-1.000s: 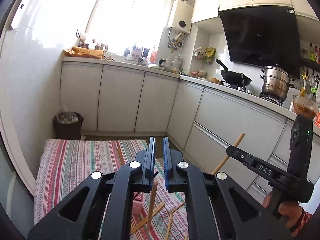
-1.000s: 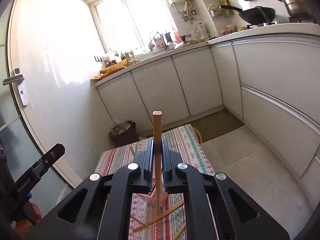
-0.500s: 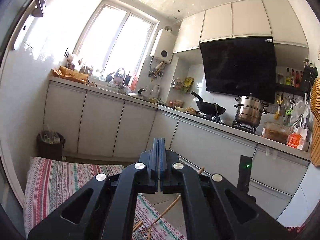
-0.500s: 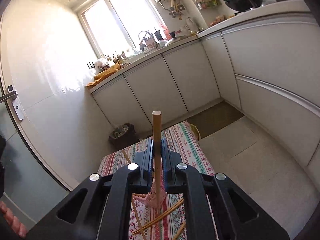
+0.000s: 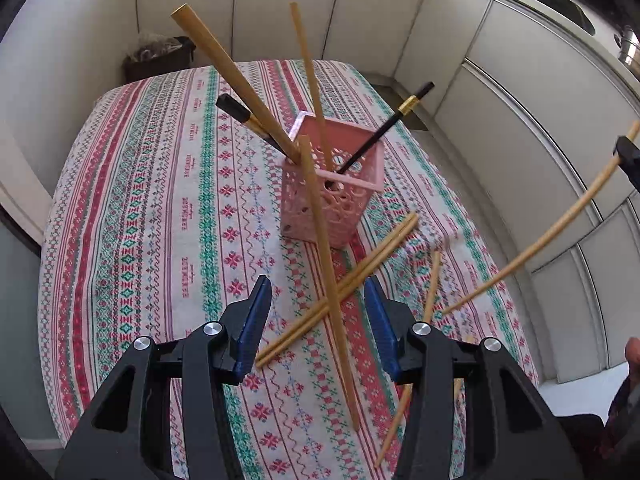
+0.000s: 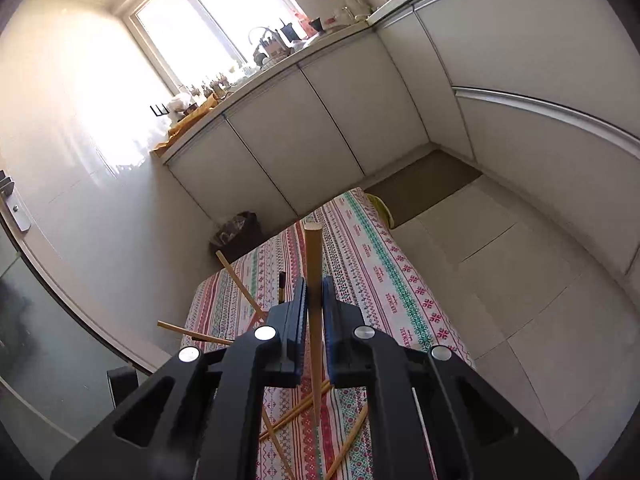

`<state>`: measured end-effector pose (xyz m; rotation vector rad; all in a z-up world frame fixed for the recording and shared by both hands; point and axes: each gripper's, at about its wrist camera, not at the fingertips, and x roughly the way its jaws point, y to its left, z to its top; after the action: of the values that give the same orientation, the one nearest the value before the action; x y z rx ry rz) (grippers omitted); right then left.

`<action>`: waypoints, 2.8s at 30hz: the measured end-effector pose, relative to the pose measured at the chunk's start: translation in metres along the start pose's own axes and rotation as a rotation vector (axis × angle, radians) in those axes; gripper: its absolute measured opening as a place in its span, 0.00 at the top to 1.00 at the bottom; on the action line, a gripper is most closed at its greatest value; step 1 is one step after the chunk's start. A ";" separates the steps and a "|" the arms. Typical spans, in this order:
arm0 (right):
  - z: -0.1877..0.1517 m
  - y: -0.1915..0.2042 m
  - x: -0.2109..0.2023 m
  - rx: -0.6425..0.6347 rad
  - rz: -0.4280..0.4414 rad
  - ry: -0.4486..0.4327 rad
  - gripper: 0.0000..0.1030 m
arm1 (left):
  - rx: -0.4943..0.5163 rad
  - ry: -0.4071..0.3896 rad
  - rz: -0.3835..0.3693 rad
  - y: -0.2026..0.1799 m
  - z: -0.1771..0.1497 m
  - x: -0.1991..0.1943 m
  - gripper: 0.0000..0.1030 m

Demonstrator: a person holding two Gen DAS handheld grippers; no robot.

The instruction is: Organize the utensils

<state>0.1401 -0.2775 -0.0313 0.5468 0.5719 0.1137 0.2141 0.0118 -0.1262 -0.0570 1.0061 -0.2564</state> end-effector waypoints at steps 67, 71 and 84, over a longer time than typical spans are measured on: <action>0.063 0.097 0.029 -0.177 0.121 -0.171 0.92 | -0.207 -1.041 0.039 -0.015 0.072 -0.178 0.54; 0.060 0.109 0.041 -0.216 0.112 -0.176 0.92 | -0.198 -1.072 0.058 -0.009 0.055 -0.221 0.52; 0.021 0.141 0.085 -0.364 0.098 -0.111 0.89 | -0.320 -1.044 0.047 0.034 0.038 -0.237 0.48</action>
<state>0.2290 -0.1460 0.0156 0.2252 0.4038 0.2729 0.1326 0.0987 0.0846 -0.4142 -0.0017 0.0026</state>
